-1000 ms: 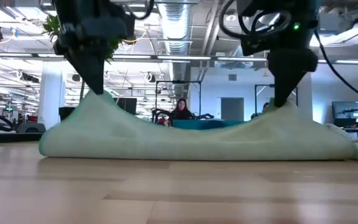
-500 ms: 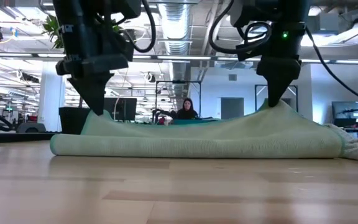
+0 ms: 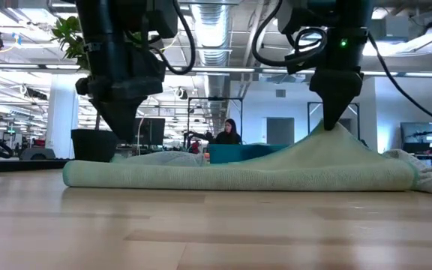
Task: Fold microfiber towels
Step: Fold the green towel
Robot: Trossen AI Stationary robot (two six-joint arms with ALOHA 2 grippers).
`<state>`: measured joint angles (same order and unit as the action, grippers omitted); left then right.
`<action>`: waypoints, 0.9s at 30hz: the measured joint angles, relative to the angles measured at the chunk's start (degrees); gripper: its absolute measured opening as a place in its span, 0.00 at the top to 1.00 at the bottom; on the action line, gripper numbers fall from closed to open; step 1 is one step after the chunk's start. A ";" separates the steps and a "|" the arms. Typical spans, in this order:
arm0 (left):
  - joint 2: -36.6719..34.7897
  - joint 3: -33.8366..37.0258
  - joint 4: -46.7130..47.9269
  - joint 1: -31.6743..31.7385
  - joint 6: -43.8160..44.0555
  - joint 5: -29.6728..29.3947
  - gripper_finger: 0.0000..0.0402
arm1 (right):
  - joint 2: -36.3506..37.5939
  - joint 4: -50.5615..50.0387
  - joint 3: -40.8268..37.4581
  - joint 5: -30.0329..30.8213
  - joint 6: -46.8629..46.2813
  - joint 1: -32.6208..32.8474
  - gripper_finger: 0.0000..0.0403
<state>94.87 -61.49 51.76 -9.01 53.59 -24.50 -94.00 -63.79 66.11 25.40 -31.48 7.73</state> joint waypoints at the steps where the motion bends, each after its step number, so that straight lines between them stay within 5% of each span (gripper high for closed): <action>1: 0.00 0.00 -0.08 0.13 -0.03 -0.04 0.76 | 0.00 -0.02 0.00 0.01 0.02 0.00 0.70; 11: -0.29 -1.37 -0.20 1.38 -0.31 2.16 0.59 | 0.00 -5.50 4.21 -6.75 2.76 -0.55 0.47; 20: -6.30 -6.34 0.04 -3.79 -0.62 1.28 0.59 | 0.00 0.58 2.41 -16.89 24.12 9.93 0.45; 27: -10.51 -7.48 -0.17 -7.68 0.01 1.23 0.59 | 0.00 9.74 -3.21 -19.54 26.22 15.84 0.46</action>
<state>84.36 -68.97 51.59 -16.69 53.60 -23.26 -94.00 -54.05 62.90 5.86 -5.26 23.57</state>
